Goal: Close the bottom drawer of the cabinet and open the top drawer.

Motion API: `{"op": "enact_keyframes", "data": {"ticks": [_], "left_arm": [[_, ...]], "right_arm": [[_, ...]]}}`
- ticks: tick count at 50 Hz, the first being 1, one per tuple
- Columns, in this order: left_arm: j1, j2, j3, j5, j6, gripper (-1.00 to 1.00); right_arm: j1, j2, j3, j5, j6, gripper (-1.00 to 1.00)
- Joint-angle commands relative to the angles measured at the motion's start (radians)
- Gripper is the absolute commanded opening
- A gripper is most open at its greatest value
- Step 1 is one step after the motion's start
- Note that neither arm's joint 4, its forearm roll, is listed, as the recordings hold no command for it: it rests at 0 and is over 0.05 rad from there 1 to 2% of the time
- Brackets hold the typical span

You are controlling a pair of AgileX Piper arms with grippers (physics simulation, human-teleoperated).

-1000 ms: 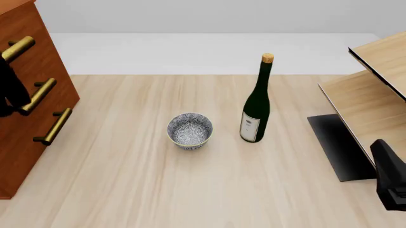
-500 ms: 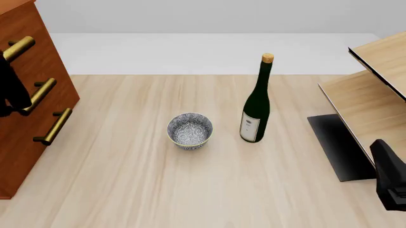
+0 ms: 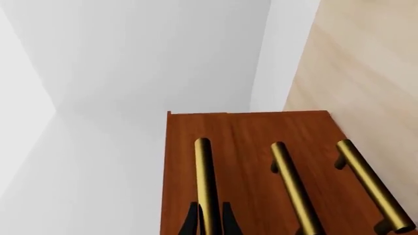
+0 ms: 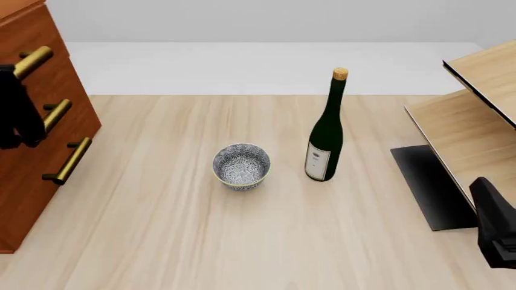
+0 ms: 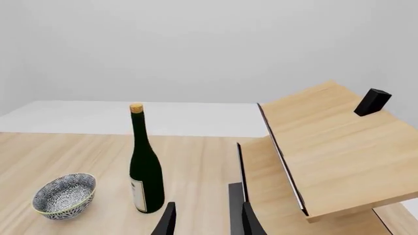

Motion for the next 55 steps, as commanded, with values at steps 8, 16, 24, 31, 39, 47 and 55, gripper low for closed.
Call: {"op": "enact_keyframes", "data": {"ticks": [8,16,24,31,39,47,55], "left_arm": [[-0.061,-0.021,-0.009,0.044,-0.004,-1.0],[-0.092,0.0,-0.01,0.028,0.002,-1.0],[-0.14,0.028,-0.027,0.024,-0.006,-1.0],[-0.172,0.045,-0.035,0.017,-0.002,-1.0],[-0.191,0.043,-0.033,0.018,0.001,-1.0],[-0.202,0.039,-0.03,0.022,0.002,-1.0],[-0.204,0.041,-0.031,0.024,0.001,-1.0]], "right_arm": [[0.002,-0.003,0.0,0.002,0.001,1.0],[0.002,-0.003,0.0,0.003,0.003,1.0],[0.004,-0.003,0.0,0.003,0.004,1.0],[0.002,-0.003,0.0,0.003,0.006,1.0],[0.001,-0.003,0.0,0.003,0.009,1.0],[0.001,-0.002,0.0,0.002,0.009,1.0],[0.001,0.0,-0.001,-0.001,0.009,1.0]]}}
